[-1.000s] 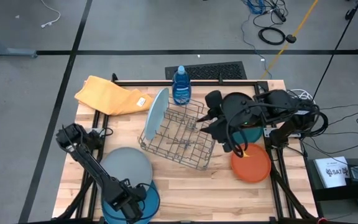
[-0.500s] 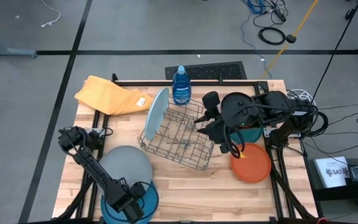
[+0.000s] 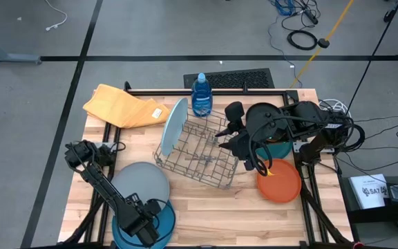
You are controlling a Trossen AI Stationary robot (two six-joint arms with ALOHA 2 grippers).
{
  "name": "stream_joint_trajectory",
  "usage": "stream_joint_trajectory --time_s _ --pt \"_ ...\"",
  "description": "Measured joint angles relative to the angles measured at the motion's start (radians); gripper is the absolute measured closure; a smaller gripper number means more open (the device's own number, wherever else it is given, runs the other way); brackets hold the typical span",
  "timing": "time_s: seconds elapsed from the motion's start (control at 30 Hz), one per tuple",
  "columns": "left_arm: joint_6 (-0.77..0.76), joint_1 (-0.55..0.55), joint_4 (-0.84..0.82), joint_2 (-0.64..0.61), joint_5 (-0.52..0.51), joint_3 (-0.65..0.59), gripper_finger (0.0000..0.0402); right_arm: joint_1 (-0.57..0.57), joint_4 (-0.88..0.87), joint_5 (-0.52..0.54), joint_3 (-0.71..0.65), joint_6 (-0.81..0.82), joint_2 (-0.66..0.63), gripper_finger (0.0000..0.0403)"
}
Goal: Sort dishes
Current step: Put the gray plate into the dish rack
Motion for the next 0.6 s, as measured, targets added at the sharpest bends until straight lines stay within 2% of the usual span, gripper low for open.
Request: stream_joint_trajectory --time_s 0.1,0.2,0.53,0.6 --pt "-0.014 0.0 -0.018 0.0 -0.001 0.0 0.0161 0.0 0.0 0.0 0.0 0.0 0.0 0.0269" --pt "-0.015 0.0 -0.015 0.0 -0.001 0.0 0.0192 0.0 0.0 0.0 0.0 0.0 0.0 0.0269" --pt "0.016 0.0 -0.017 0.0 0.005 0.009 0.0371 0.0 0.0 0.0 0.0 0.005 0.0 0.0268" --pt "0.031 0.001 -0.035 0.0 0.016 0.03 0.039 0.0 0.0 0.0 0.0 0.005 0.0 0.0268"
